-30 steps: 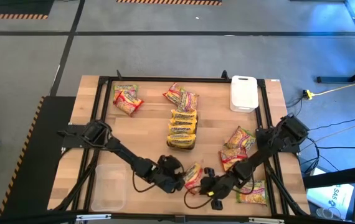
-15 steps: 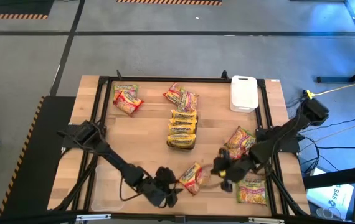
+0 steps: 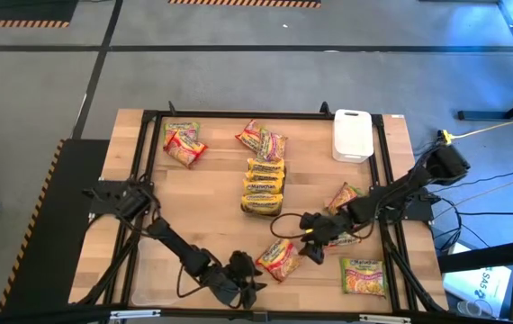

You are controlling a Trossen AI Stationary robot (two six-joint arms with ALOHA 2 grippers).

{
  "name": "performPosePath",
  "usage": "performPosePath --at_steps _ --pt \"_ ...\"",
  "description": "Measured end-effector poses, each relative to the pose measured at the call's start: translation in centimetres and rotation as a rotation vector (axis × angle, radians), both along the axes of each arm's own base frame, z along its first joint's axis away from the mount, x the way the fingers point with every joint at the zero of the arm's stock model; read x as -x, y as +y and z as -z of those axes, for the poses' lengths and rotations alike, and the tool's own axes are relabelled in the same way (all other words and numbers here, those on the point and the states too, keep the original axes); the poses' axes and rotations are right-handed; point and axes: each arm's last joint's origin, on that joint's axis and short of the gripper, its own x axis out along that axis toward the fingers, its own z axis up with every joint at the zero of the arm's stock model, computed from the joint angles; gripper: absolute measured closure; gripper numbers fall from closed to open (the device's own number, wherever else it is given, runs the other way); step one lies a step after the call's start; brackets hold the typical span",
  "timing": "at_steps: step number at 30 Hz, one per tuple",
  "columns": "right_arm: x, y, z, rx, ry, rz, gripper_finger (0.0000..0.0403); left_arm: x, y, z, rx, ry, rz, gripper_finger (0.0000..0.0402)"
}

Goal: Sort Maruchan noodles
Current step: Put the red noodle pack into the transparent bin

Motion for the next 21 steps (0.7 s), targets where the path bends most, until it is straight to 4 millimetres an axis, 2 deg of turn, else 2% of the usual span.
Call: performPosePath --at_steps 4,8,12,21 --pt "-0.4 0.2 1.1 -0.017 0.026 0.026 0.0076 -0.4 0.7 0.1 -0.016 0.011 -0.003 0.0193" --pt "-1.1 0.6 1.9 -0.067 0.011 0.029 0.0041 -0.9 1.2 0.1 -0.039 0.015 0.004 0.0193" --pt "-1.6 0.9 2.6 -0.11 0.01 0.05 0.0036 -1.3 1.9 0.2 -0.039 0.027 0.004 0.0193" --pt "-2.5 1.4 2.8 -0.175 -0.064 0.073 0.0059 -1.9 2.7 0.2 -0.039 0.041 0.025 0.0193"
